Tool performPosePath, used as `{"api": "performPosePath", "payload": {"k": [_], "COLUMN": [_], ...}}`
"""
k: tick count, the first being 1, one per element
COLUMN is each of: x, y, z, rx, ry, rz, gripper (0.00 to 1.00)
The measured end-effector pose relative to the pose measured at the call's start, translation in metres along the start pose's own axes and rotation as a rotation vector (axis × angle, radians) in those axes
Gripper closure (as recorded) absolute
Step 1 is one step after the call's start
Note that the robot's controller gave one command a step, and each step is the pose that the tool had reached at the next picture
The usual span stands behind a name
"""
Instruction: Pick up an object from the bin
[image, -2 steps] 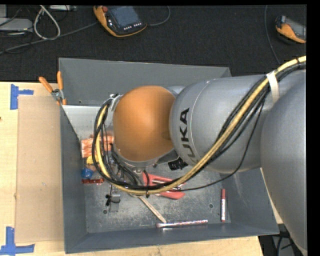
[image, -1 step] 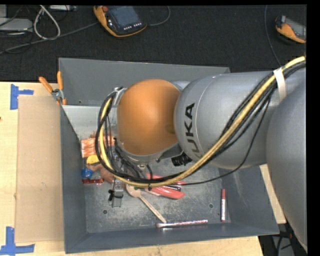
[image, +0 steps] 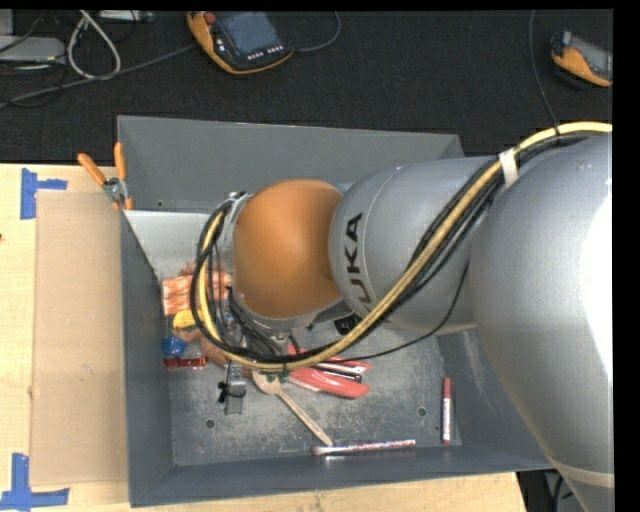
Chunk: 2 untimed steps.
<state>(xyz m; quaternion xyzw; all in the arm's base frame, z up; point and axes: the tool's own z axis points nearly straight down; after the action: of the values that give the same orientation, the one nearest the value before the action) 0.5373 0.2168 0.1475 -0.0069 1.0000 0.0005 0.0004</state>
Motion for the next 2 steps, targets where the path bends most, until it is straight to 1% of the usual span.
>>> {"api": "performPosePath", "payload": {"k": [1,2], "x": [-0.003,-0.039], "y": [-0.037,-0.074], "z": [-0.039,-0.038], "rx": [0.001,0.000], "ry": [0.008,-0.003], "rz": [-0.227,-0.320], "gripper": [0.00,0.00]}}
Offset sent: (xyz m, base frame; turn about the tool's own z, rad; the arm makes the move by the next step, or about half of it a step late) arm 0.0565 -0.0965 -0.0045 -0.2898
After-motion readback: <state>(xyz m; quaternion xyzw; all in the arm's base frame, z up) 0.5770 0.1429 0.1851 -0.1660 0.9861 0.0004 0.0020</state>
